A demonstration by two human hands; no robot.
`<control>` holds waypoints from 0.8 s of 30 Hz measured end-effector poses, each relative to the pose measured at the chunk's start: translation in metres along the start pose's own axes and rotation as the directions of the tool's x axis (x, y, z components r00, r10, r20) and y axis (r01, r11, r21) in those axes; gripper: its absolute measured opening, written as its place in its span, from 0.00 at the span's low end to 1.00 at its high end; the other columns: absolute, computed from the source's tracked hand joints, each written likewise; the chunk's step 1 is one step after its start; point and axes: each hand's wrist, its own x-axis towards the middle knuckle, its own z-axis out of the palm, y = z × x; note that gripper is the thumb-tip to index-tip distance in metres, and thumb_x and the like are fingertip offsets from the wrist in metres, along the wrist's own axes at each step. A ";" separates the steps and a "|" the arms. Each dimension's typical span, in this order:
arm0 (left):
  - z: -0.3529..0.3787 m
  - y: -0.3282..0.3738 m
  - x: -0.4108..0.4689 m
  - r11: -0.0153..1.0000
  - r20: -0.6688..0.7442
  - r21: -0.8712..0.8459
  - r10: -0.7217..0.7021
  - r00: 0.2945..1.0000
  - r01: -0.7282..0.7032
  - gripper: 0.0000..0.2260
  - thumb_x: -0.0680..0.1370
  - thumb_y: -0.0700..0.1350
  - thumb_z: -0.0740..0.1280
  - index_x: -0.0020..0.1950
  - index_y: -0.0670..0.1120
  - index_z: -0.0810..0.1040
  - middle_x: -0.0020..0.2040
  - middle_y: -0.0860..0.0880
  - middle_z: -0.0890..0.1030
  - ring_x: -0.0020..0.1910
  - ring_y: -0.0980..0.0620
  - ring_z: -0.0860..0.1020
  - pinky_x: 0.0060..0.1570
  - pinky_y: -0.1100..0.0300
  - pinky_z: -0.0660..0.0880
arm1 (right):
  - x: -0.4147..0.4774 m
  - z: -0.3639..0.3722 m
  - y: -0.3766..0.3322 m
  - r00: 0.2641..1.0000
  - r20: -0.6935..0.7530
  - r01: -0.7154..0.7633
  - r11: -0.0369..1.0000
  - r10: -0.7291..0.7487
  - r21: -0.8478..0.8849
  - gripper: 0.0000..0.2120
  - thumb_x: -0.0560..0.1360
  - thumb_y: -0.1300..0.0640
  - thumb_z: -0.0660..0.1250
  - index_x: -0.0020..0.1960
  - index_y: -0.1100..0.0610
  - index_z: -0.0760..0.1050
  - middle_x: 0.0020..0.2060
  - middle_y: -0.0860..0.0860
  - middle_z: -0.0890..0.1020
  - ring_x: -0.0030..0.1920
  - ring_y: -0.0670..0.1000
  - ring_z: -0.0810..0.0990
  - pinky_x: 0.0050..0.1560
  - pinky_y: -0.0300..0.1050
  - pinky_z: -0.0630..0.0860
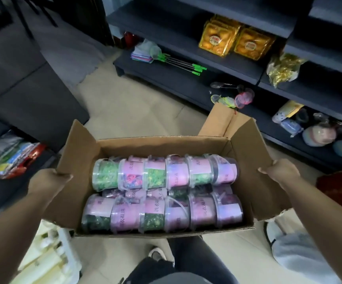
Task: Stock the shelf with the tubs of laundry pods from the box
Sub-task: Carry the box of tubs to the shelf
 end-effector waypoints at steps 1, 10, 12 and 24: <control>-0.001 0.014 0.014 1.000 0.000 -0.001 0.000 1.000 0.000 0.15 0.72 0.47 0.71 0.48 0.35 0.80 0.46 0.34 0.80 0.48 0.35 0.78 0.46 0.51 0.72 | 0.013 -0.005 -0.010 1.000 0.008 -0.004 1.000 0.004 0.001 0.17 0.73 0.52 0.69 0.32 0.58 0.66 0.30 0.54 0.72 0.35 0.55 0.73 0.33 0.44 0.66; -0.002 0.163 0.122 0.994 0.025 0.083 0.069 0.997 -0.071 0.16 0.73 0.46 0.70 0.50 0.33 0.79 0.47 0.32 0.80 0.49 0.34 0.77 0.47 0.50 0.72 | 0.122 -0.049 -0.082 0.999 0.000 -0.040 0.996 0.040 0.074 0.11 0.73 0.55 0.68 0.46 0.64 0.77 0.29 0.53 0.73 0.33 0.53 0.74 0.40 0.46 0.71; -0.004 0.193 0.141 0.992 0.032 0.086 0.087 0.996 -0.089 0.16 0.73 0.47 0.70 0.49 0.33 0.80 0.46 0.32 0.80 0.49 0.34 0.77 0.46 0.50 0.72 | 0.141 -0.062 -0.096 0.997 -0.010 -0.074 0.994 0.075 0.083 0.12 0.73 0.54 0.68 0.49 0.63 0.77 0.30 0.53 0.74 0.33 0.54 0.73 0.39 0.44 0.67; 0.010 0.381 0.303 0.882 0.204 0.115 0.429 0.880 -0.456 0.11 0.73 0.47 0.70 0.36 0.41 0.76 0.43 0.34 0.81 0.44 0.36 0.77 0.44 0.51 0.72 | 0.171 -0.059 -0.167 0.902 -0.099 -0.384 0.884 0.421 0.266 0.11 0.73 0.55 0.67 0.43 0.65 0.78 0.34 0.58 0.76 0.44 0.60 0.78 0.42 0.45 0.68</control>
